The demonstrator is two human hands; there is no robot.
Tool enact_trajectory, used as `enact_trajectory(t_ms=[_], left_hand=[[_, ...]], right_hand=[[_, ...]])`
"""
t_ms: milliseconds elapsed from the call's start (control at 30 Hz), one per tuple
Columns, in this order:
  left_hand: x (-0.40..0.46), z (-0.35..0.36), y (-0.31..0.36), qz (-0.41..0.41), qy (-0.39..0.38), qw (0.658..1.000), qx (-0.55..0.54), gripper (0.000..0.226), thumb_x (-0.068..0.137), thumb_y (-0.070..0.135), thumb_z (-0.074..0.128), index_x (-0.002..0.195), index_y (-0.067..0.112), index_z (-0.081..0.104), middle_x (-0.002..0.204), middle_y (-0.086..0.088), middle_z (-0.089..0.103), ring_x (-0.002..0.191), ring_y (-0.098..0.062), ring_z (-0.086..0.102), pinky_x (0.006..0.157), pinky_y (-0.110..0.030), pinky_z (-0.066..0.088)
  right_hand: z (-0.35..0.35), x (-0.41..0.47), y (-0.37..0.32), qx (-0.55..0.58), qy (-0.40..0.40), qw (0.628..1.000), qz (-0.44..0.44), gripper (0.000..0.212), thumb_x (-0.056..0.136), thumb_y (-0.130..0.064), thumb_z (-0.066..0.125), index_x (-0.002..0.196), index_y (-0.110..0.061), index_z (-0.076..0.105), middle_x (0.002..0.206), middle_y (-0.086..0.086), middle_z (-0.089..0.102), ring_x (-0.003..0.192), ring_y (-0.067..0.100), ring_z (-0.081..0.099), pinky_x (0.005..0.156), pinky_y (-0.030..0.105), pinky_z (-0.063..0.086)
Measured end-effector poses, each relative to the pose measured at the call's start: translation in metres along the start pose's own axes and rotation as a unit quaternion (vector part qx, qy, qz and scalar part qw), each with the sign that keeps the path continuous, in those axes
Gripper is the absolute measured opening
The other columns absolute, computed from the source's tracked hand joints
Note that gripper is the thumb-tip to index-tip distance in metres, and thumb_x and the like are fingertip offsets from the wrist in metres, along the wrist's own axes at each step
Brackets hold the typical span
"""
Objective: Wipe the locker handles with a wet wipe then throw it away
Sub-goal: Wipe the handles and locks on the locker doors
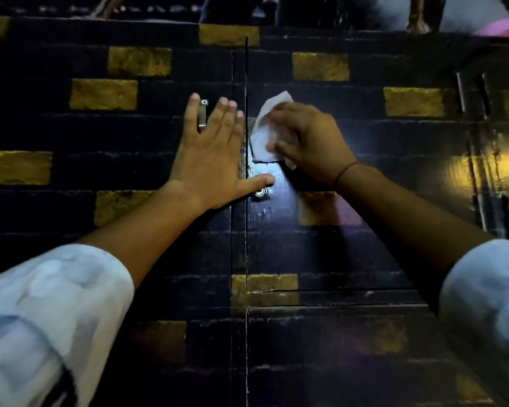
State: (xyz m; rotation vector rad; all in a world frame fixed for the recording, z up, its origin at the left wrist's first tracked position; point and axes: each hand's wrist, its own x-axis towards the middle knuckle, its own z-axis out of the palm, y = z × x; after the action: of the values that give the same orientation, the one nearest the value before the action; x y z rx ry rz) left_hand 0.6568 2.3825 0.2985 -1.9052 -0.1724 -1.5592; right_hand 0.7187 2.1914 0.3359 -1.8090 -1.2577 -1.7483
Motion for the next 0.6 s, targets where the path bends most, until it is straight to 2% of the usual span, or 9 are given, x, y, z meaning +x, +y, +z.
enact_trajectory(t_ms=[67,167,300,367,467,600], left_hand=[[0.006,0.001,-0.004,0.008,0.002,1.0,0.004,0.133,0.074,0.097,-0.013,0.16,-0.001,0.015,0.168,-0.019,0.018,0.158,-0.029,0.01,0.121,-0.067,0.0],[0.009,0.004,-0.005,0.017,0.004,1.0,-0.005,0.135,0.073,0.099,-0.011,0.16,-0.002,0.014,0.168,-0.02,0.016,0.158,-0.029,0.009,0.122,-0.066,-0.001],[0.01,0.008,-0.006,0.027,0.008,0.999,-0.02,0.137,0.072,0.1,-0.009,0.16,-0.002,0.013,0.168,-0.022,0.014,0.158,-0.03,0.007,0.123,-0.063,0.0],[0.011,0.009,-0.006,0.03,0.011,0.999,-0.034,0.137,0.072,0.1,-0.007,0.16,-0.002,0.012,0.169,-0.022,0.012,0.158,-0.03,0.005,0.124,-0.061,0.001],[0.01,0.013,-0.006,0.032,0.017,0.998,-0.041,0.136,0.073,0.101,-0.005,0.16,-0.002,0.011,0.169,-0.021,0.011,0.158,-0.03,0.005,0.125,-0.06,0.001],[0.01,0.014,-0.006,0.036,0.02,0.998,-0.038,0.134,0.074,0.099,-0.006,0.161,-0.002,0.01,0.169,-0.022,0.01,0.158,-0.031,0.004,0.125,-0.061,0.001]], right_hand=[[0.002,0.005,0.003,0.026,0.014,0.999,0.03,0.043,0.075,-0.029,0.08,0.116,-0.018,0.072,0.121,0.002,0.067,0.111,0.017,0.06,0.093,0.018,0.041],[0.013,0.009,-0.004,0.083,0.092,0.988,0.09,0.031,0.075,-0.027,0.082,0.104,-0.019,0.074,0.101,-0.008,0.065,0.088,-0.001,0.055,0.077,0.003,0.038],[0.022,-0.007,-0.016,0.211,0.169,0.949,0.16,0.018,0.077,-0.006,0.076,0.093,-0.013,0.069,0.084,-0.015,0.062,0.076,-0.009,0.058,0.071,0.008,0.046],[0.018,0.004,-0.015,0.235,0.181,0.938,0.178,0.015,0.081,-0.009,0.076,0.084,-0.02,0.065,0.077,-0.016,0.062,0.068,-0.009,0.057,0.065,0.009,0.046],[0.013,0.021,-0.007,0.259,0.175,0.923,0.226,0.019,0.083,-0.016,0.077,0.074,-0.027,0.064,0.074,-0.012,0.064,0.065,-0.002,0.059,0.061,0.017,0.052],[0.013,0.012,-0.006,0.288,0.126,0.913,0.26,0.021,0.086,-0.016,0.074,0.071,-0.027,0.064,0.075,-0.009,0.064,0.069,0.006,0.062,0.067,0.025,0.057]])
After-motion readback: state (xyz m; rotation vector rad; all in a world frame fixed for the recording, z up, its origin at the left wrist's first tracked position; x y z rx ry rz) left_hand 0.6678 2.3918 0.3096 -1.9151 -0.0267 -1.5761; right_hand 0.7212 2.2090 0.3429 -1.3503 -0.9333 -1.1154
